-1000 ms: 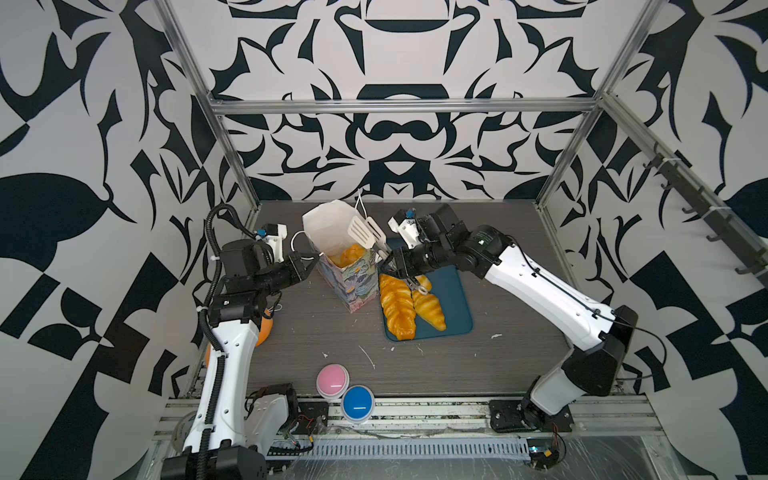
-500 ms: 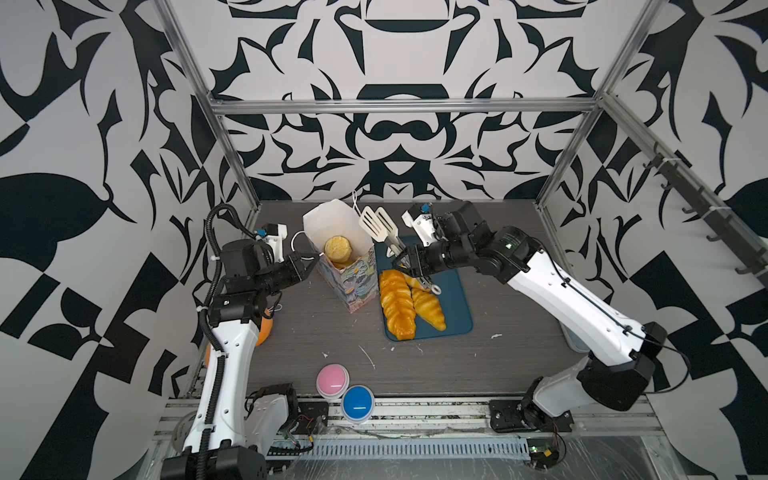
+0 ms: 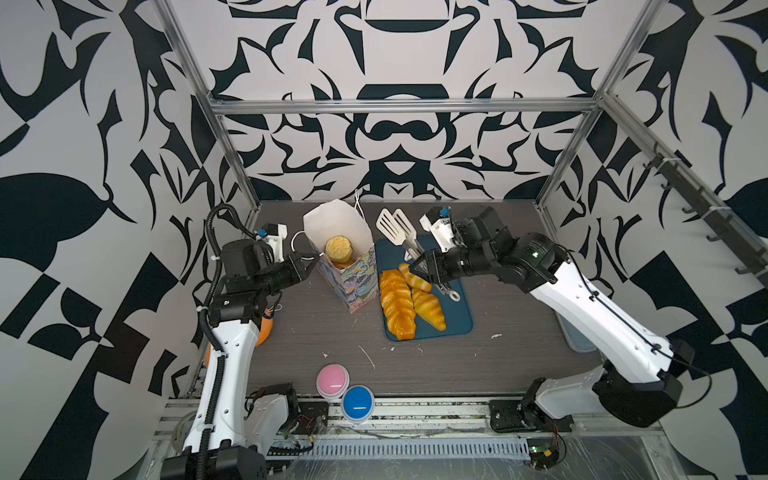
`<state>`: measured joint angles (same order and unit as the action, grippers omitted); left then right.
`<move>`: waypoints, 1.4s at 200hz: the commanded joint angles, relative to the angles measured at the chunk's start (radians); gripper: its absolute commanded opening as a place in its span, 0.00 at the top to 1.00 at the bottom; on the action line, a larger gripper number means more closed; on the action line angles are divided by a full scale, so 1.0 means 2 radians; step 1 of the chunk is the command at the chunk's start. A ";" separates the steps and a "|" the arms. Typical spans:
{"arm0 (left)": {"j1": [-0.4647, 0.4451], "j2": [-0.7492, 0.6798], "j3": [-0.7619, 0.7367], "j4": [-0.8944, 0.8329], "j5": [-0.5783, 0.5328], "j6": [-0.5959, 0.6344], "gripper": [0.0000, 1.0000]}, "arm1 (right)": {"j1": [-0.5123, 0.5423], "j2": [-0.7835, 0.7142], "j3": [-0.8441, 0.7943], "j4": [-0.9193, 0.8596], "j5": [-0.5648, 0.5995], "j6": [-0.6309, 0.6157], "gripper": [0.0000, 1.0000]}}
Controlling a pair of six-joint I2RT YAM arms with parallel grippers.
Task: Place the fake bread into the paper bag
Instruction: 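Withdraw the empty tongs with the right gripper back over the tray, then move the tongs with the right gripper over the croissant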
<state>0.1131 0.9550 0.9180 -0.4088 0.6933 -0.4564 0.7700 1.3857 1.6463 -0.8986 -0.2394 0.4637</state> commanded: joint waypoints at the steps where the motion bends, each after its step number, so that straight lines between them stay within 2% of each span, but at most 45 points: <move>1: 0.002 0.000 0.011 -0.003 0.003 -0.002 1.00 | -0.009 -0.026 -0.011 0.001 0.013 -0.009 0.61; 98: 0.002 -0.001 0.011 -0.005 0.004 -0.001 1.00 | -0.056 -0.060 -0.093 -0.031 0.006 -0.017 0.60; 192: 0.002 0.005 0.013 -0.004 0.005 -0.002 1.00 | -0.069 -0.068 -0.133 -0.054 0.005 -0.025 0.58; 230: 0.002 0.009 0.014 -0.002 0.005 -0.002 1.00 | -0.074 -0.070 -0.152 -0.062 0.002 -0.026 0.53; 280: 0.002 0.010 0.012 -0.001 0.005 -0.001 1.00 | -0.076 -0.074 -0.187 -0.057 -0.001 -0.023 0.52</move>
<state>0.1131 0.9703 0.9188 -0.4076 0.6968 -0.4564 0.6231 1.2747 1.2884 -1.0313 -0.2283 0.4232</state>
